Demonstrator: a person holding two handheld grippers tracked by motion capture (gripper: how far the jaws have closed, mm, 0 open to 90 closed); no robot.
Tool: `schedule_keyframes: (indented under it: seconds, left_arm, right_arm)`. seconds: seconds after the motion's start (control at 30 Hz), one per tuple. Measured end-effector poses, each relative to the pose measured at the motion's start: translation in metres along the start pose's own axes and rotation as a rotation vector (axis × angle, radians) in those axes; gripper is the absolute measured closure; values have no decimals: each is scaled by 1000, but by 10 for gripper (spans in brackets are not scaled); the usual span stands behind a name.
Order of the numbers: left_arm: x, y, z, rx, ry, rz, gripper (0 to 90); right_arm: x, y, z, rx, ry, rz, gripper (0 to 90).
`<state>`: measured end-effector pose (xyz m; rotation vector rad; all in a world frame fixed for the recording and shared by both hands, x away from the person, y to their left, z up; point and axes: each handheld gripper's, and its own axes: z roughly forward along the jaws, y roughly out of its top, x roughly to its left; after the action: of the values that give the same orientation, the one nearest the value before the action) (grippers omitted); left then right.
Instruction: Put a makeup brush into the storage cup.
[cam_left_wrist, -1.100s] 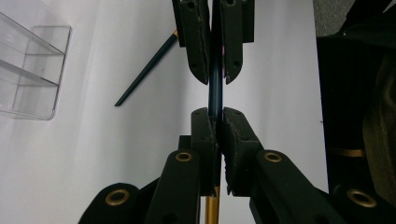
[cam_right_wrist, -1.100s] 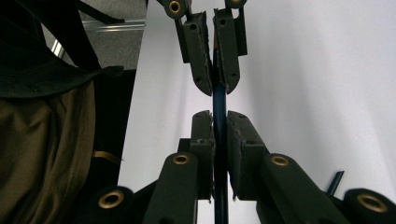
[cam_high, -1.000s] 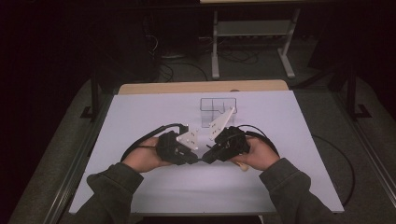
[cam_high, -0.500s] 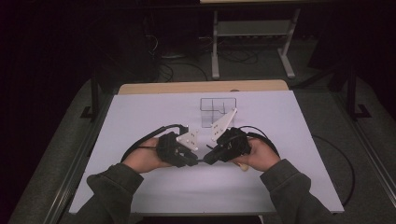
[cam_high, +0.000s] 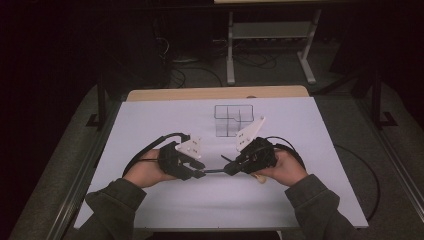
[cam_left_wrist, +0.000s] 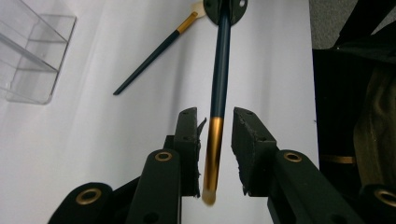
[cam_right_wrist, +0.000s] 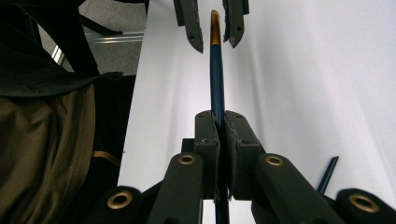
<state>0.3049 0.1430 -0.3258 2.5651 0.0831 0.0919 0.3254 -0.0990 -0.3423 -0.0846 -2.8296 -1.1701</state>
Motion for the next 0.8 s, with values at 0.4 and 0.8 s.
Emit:
schedule_keyframes:
  seconds: [0.4,0.8]
  left_arm:
    - [-1,-2,1,11,-32,20,834]
    - [-1,1,8,76,-41,34,843]
  right_arm:
    - [2,-5,0,-23,-4,-26,837]
    - [5,5,9,41,-27,-56,691]
